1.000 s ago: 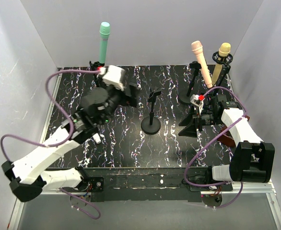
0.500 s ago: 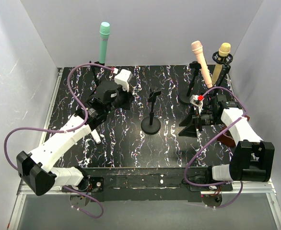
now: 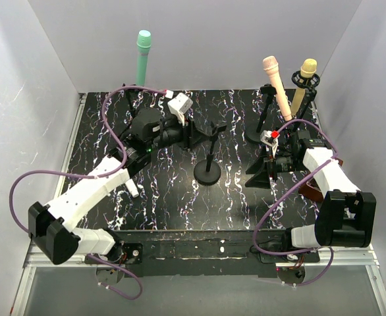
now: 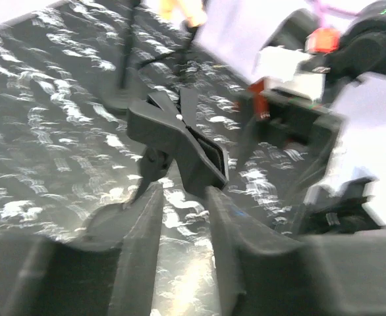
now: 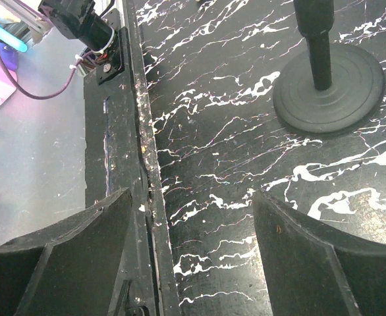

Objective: Attach the microphones to the stand

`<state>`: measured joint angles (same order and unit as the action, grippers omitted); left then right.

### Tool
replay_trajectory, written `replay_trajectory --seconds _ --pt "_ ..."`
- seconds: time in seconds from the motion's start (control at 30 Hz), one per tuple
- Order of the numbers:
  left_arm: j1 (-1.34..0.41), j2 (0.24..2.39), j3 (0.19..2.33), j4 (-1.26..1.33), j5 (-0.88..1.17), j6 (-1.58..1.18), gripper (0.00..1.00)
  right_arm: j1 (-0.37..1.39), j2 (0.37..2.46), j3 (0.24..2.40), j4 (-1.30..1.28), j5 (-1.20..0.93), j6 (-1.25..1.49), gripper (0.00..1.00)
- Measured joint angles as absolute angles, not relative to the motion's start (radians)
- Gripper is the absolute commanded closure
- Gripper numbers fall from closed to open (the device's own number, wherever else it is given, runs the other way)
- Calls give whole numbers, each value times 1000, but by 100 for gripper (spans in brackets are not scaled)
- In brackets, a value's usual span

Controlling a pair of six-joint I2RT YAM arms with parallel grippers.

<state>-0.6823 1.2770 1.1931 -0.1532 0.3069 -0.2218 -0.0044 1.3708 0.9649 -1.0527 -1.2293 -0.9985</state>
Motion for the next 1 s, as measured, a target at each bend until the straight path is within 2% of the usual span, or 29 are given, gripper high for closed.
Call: replay_trajectory --seconds 0.03,0.07,0.17,0.47,0.57,0.73,1.0 --pt "-683 1291 1191 -126 357 -234 36 -4 1372 965 -1053 -1229 -999 20" --pt "-686 1309 1190 -97 406 -248 30 -4 1373 965 -1053 -1229 -999 20" --pt "-705 1355 1169 -15 517 -285 23 -4 1376 965 -1053 -1226 -999 20" --pt "-715 1350 1104 75 675 -337 20 -4 1377 965 -1055 -1217 -1002 20" --pt "-715 1323 1103 39 677 -303 15 -4 1378 965 -1056 -1214 -1004 20" --pt "-694 1211 1104 -91 650 -150 2 -4 1378 965 -1056 -1207 -1007 20" --pt "-645 1050 1118 -249 604 156 2 -4 1378 965 -1056 -1207 -1011 20"
